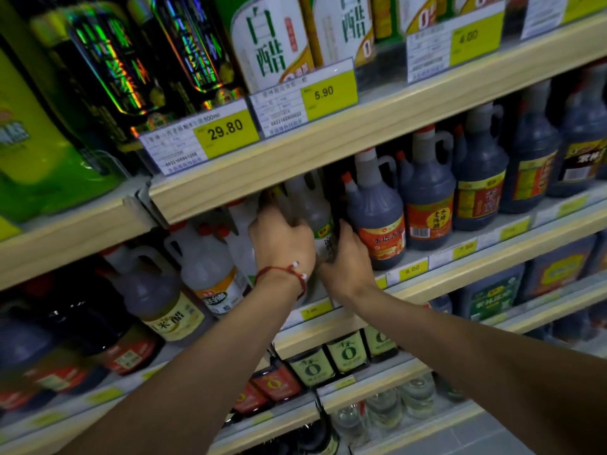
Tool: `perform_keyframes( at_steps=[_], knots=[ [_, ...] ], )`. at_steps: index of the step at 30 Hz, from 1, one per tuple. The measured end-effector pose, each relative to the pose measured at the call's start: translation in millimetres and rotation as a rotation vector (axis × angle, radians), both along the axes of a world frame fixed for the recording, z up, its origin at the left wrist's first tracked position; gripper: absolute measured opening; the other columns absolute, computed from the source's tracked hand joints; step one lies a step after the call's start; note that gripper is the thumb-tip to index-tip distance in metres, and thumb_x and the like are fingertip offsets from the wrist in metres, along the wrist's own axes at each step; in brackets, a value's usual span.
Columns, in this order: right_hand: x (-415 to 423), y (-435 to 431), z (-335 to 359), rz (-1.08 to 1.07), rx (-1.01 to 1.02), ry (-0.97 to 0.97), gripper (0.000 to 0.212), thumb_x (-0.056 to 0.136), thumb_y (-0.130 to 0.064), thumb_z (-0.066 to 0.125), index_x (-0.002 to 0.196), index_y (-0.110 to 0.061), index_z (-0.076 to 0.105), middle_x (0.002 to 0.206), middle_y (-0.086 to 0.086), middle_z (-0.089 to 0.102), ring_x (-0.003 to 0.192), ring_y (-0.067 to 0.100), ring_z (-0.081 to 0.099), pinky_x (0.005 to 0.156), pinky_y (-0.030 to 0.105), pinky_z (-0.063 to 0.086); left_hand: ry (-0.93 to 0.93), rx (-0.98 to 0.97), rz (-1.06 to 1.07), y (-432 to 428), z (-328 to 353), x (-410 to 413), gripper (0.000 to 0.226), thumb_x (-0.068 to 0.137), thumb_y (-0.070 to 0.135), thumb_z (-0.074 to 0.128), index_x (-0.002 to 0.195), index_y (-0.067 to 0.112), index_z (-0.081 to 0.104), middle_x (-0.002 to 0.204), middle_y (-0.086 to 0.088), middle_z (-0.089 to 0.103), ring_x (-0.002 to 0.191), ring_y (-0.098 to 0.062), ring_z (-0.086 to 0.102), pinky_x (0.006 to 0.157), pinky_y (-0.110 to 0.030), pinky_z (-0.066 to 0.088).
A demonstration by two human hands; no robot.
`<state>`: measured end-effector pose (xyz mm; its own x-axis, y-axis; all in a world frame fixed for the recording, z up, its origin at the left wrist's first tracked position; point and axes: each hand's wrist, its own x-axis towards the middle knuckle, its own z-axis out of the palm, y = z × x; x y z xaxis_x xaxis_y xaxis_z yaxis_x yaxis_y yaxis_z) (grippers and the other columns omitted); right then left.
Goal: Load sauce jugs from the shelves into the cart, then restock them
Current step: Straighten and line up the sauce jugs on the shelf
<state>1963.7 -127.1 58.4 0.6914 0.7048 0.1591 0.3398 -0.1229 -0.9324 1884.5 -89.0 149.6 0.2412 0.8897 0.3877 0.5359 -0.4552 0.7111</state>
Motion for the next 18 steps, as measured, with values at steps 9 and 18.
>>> perform_keyframes(
  at_steps=[9, 18],
  knots=[
    [8, 24, -4, 0.019, -0.056, 0.012, 0.087, 0.076, -0.03, 0.087, 0.146, -0.008, 0.04, 0.134, 0.021, 0.061, 0.123, 0.045, 0.058, 0.095, 0.044, 0.051, 0.005, 0.136, -0.002, 9, -7, -2, 0.028, 0.094, 0.017, 0.054, 0.12, 0.016, 0.065, 0.111, -0.011, 0.072, 0.107, -0.035, 0.063, 0.081, -0.039, 0.053],
    [-2, 11, 3, -0.108, -0.07, -0.046, 0.08, 0.076, -0.051, 0.086, 0.135, -0.012, 0.049, 0.122, 0.018, 0.068, 0.116, 0.046, 0.06, 0.09, 0.045, 0.05, -0.198, 0.011, -0.072, 12, -11, -4, 0.042, 0.084, 0.012, 0.052, 0.123, 0.009, 0.064, 0.12, 0.002, 0.07, 0.116, -0.019, 0.065, 0.098, -0.04, 0.054]
  ],
)
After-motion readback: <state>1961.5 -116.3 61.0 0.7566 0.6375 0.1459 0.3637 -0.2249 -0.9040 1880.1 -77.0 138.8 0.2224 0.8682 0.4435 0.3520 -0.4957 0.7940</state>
